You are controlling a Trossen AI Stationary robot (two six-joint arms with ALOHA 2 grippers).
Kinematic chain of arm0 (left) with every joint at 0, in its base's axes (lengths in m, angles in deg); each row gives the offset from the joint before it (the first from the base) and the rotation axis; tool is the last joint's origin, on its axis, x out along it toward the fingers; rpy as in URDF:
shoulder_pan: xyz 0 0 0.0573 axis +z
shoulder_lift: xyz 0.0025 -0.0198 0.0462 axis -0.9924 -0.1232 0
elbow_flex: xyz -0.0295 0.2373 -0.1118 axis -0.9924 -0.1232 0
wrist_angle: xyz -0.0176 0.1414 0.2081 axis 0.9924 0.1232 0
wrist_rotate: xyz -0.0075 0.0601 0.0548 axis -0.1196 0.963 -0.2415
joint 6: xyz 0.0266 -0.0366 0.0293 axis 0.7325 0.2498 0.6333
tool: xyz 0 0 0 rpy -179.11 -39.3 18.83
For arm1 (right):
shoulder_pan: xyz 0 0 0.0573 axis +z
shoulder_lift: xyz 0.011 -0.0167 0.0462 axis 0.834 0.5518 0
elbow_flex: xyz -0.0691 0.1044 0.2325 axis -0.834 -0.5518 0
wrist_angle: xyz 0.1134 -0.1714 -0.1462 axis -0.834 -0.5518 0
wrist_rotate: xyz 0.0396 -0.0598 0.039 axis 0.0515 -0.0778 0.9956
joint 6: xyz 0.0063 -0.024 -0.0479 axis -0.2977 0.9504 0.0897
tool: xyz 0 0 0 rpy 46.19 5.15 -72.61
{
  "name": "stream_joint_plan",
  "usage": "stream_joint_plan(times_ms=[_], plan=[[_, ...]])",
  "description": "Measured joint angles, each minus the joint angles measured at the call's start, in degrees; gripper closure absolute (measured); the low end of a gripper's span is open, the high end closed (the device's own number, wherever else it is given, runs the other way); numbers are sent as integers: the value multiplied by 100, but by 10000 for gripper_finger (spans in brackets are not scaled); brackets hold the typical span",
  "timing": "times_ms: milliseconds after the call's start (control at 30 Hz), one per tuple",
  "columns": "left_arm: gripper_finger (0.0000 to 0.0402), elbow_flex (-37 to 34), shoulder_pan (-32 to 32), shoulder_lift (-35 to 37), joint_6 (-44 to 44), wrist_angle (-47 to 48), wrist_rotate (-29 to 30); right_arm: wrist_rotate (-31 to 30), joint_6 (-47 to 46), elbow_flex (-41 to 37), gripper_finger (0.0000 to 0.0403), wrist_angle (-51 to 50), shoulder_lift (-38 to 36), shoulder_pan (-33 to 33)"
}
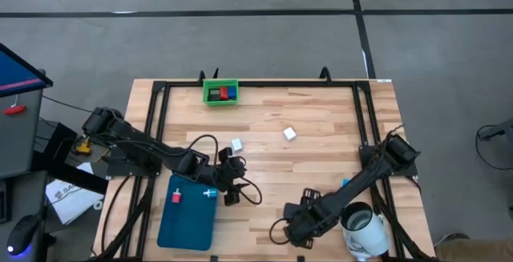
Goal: Pick & Place Office items
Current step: Put the white and black charger adapter into the blue bin
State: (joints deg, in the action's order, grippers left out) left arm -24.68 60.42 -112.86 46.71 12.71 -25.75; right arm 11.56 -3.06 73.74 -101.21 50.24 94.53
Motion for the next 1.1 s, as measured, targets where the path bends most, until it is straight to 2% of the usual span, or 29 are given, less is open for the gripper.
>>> stream_joint_plan(times_ms=[333, 567, 967, 1100], plan=[[170, 4, -2, 371, -262, 52, -142, 15, 217, -790, 104, 614, -9, -224], [170, 4, 41, 718, -344, 147, -42, 11, 226, -848, 104, 1001, -13, -95], [170, 4, 79, 792, -495, 127, 48, -143, 357, -1007, 104, 1265, 175, -183], [170, 4, 73, 790, -518, 146, 46, 45, 328, -1245, 128, 1216, 168, -188]])
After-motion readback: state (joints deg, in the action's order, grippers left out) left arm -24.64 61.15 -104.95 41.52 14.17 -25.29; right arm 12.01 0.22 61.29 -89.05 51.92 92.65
